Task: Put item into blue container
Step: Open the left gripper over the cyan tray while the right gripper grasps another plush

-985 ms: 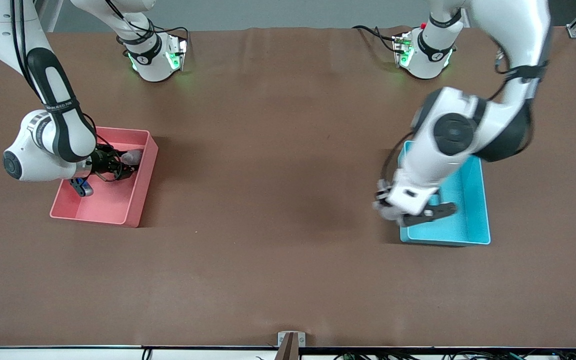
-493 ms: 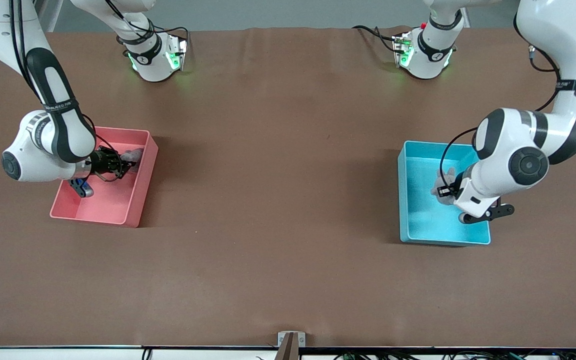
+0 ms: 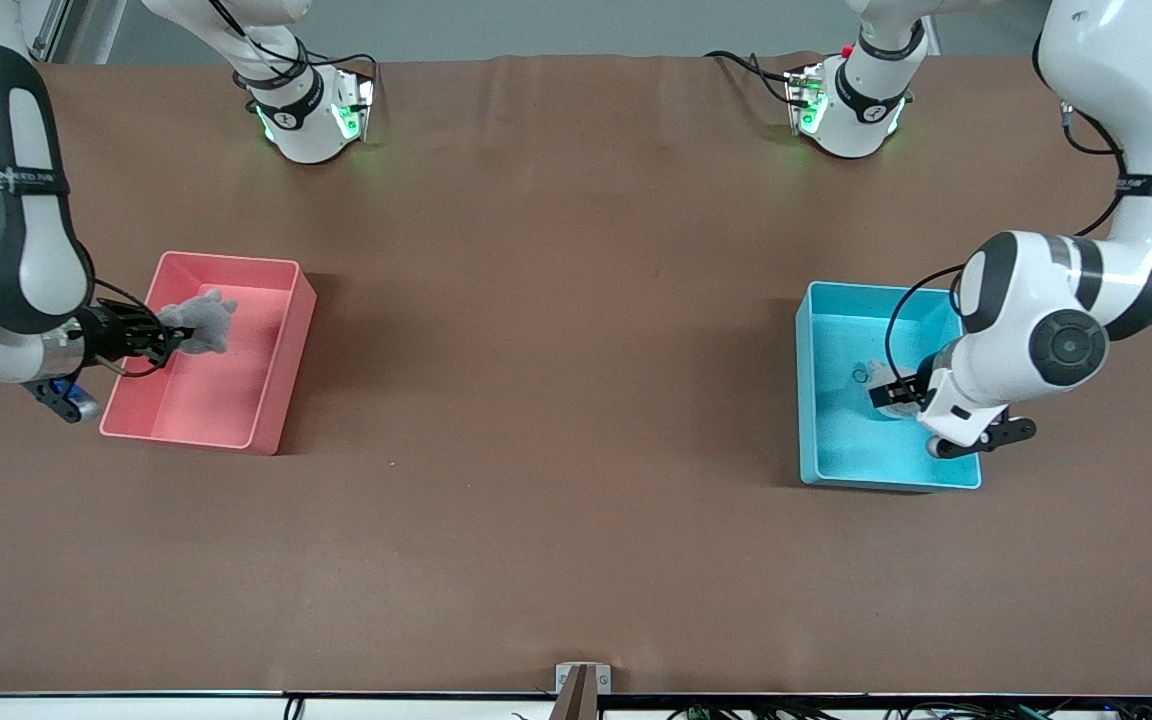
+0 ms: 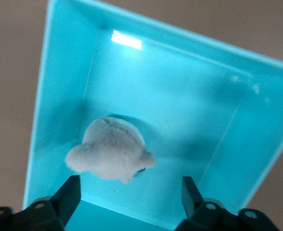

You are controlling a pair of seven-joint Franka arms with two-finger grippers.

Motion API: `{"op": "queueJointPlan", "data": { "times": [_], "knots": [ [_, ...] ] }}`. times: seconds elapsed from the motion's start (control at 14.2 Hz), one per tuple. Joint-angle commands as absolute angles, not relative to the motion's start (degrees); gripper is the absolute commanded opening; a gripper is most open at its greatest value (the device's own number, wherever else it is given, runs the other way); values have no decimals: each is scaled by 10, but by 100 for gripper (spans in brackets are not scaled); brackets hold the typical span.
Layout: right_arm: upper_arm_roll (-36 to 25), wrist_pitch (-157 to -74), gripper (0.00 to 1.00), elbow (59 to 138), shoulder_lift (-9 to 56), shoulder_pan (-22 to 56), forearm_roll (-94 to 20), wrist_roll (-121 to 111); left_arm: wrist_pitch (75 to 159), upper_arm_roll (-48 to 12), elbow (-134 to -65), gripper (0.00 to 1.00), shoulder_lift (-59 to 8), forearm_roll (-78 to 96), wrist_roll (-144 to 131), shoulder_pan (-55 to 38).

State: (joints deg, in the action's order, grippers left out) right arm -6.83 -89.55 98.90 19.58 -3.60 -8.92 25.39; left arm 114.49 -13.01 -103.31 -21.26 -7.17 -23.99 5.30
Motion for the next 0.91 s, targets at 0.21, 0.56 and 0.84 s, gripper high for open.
{"op": "queueJointPlan", "data": {
  "times": [0.21, 0.56, 0.84],
  "knots": [
    [-60, -896, 6, 948, 195, 114, -125, 476, 1020, -159, -895, 100, -207, -73, -257, 13],
    [-61, -1054, 7, 947, 202, 286, -133, 687, 1028, -161, -855, 100, -254, -71, -367, -93],
    [-62, -1171, 6, 944, 256, 383, -125, 814, 1086, -161, -824, 100, -307, -69, -459, -149]
  ]
}}
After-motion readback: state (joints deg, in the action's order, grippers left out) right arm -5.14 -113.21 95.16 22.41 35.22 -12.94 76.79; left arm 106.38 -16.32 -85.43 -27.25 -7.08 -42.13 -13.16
